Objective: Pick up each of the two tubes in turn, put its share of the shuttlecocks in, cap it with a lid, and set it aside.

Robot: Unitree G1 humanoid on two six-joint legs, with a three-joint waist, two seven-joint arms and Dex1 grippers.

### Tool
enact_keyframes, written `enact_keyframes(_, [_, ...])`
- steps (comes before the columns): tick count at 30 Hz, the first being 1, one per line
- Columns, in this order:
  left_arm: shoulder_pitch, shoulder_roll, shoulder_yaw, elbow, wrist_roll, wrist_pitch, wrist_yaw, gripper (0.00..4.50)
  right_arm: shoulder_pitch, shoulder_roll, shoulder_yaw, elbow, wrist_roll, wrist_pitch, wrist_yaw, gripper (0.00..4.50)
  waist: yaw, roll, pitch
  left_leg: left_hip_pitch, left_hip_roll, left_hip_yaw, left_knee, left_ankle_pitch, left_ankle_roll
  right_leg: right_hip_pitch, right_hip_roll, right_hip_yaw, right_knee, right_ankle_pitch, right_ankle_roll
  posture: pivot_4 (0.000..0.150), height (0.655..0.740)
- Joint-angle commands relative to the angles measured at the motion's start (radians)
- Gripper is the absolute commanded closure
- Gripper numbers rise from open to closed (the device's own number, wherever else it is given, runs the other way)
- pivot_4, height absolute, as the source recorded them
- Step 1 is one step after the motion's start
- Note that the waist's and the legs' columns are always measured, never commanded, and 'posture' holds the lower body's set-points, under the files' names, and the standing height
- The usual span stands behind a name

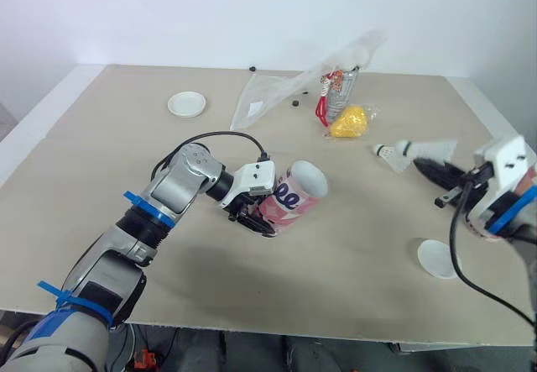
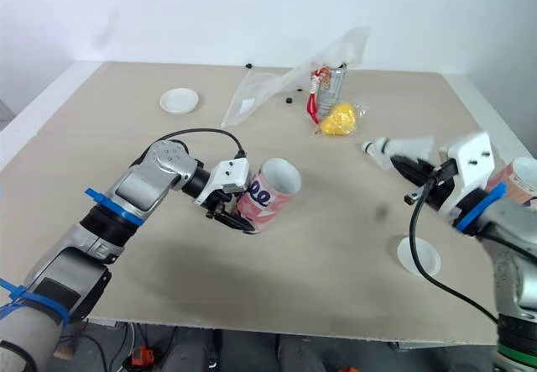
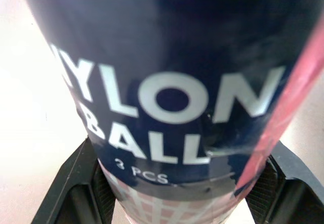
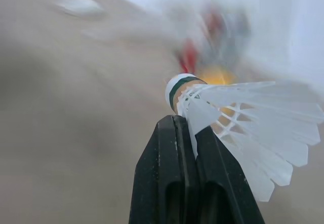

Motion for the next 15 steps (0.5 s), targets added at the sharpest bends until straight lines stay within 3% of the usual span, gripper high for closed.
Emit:
enact_keyframes(1, [-0.028, -0.011, 0.002, 0.014, -0.002, -0.006, -0.007, 1.68, -0.15, -0.132, 0.133, -0.099, -0.032, -0.13, 0.173, 4.46, 0.0, 0.0, 0.0, 0.0, 0.0, 0.0, 0.001, 0.0, 0.0, 0.0, 0.0, 0.0, 0.0, 0.0, 0.0, 0.15, 0.74])
enact_keyframes(7, [-0.029, -0.013, 0.005, 0.013, 0.001, -0.006, -0.002, 1.68, -0.311, -0.148, 0.319, -0.068, -0.096, -0.239, 0.296, 4.46, 0.0, -0.001, 0.001, -0.001, 0.0, 0.001, 0.0, 0.0, 0.0, -0.002, -0.001, 0.0, -0.001, -0.001, -0.001, 0.15, 0.74])
enact_keyframes(14, [-0.013, -0.004, 0.009, -0.017, -0.001, 0.012, 0.005, 1.68, -0.371, -0.134, 0.412, 0.021, -0.151, -0.347, 0.39, 4.46, 0.001, -0.001, 0.001, -0.003, 0.0, 0.001, -0.001, 0.0, 0.0, -0.003, -0.001, 0.0, -0.001, 0.0, 0.001, 0.15, 0.74])
enact_keyframes(15, [-0.012, -0.003, 0.009, -0.02, -0.002, 0.014, 0.006, 1.68, -0.375, -0.136, 0.42, 0.028, -0.158, -0.357, 0.402, 4.16, 0.001, -0.001, 0.001, -0.003, 0.0, 0.001, 0.0, 0.0, 0.0, -0.003, -0.001, 0.0, -0.001, 0.0, 0.001, 0.15, 0.74])
